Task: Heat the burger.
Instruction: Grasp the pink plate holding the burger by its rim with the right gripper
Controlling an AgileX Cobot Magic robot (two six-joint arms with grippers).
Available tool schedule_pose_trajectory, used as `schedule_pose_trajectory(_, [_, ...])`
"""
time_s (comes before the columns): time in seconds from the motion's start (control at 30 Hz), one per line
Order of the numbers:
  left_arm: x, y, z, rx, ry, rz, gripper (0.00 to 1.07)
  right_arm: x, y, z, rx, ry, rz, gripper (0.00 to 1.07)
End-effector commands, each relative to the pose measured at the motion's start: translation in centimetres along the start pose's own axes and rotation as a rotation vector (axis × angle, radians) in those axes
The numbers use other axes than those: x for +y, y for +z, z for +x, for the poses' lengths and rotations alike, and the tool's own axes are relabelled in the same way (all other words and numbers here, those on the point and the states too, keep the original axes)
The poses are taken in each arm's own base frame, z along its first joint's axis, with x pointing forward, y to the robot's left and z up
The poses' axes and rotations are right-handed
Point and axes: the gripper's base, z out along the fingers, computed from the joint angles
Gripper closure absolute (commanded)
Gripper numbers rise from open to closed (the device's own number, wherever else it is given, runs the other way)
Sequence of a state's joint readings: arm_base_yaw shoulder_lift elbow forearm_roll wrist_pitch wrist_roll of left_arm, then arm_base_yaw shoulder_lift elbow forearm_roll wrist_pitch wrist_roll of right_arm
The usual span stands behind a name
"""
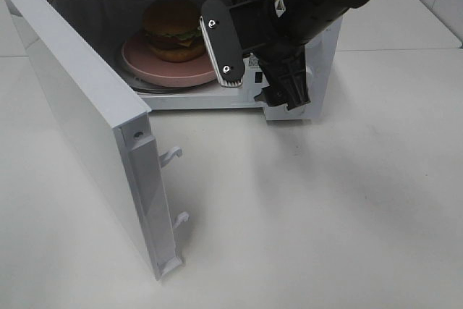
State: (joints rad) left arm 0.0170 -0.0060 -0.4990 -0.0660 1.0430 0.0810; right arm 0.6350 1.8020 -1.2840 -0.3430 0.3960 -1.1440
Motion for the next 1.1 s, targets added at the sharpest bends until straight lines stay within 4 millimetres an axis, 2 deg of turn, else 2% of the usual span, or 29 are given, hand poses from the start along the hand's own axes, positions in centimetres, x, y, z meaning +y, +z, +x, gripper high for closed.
schedule_pose_trajectory(0.03, [-0.1,-0.2,0.1,-0.02,-0.003,0.004,0.06,-0.3,0.7,-0.5,-0.008,0.0,0.009,0.12])
schedule_pose_trajectory(0.1, [-0.1,-0.2,0.1,-0.02,-0.003,0.004,0.06,-0.6,1.7,-1.3,-0.024,-0.003,0.02,0.12])
schedule_pose_trajectory(0.4, [0.0,-0.2,0.1,-0.02,-0.002,0.002,0.06,-1.0,4.3,-1.8,-0.028,-0.002,0.013,0.14])
schedule_pose_trajectory(0.43, [0.0,-0.2,0.1,-0.02,-0.001,0.0,0.06,-1.0,5.2,-1.9,-0.03,-0.003,0.012,0.14])
schedule_pose_trajectory(0.5, [0.0,-0.2,0.1,-0.02,0.0,-0.002,0.06,-1.0,5.5,-2.0,-0.031,-0.003,0.011,0.14])
schedule_pose_trajectory(0.53, [0.1,-0.2,0.1,-0.019,0.004,-0.009,0.06,-1.0,6.5,-2.1,-0.03,0.003,0.006,0.14])
schedule_pose_trajectory(0.6, [0.1,-0.2,0.1,-0.019,0.006,-0.011,0.06,-1.2,6.8,-2.2,-0.031,0.013,0.007,0.15])
schedule_pose_trajectory(0.87, [0.4,-0.2,0.2,-0.014,0.028,-0.049,0.06,-1.2,10.4,-2.7,-0.029,0.059,-0.003,0.16])
schedule_pose_trajectory(1.1, [0.7,-0.2,0.2,-0.012,0.044,-0.077,0.06,-1.7,11.7,-3.0,-0.032,0.082,0.009,0.17])
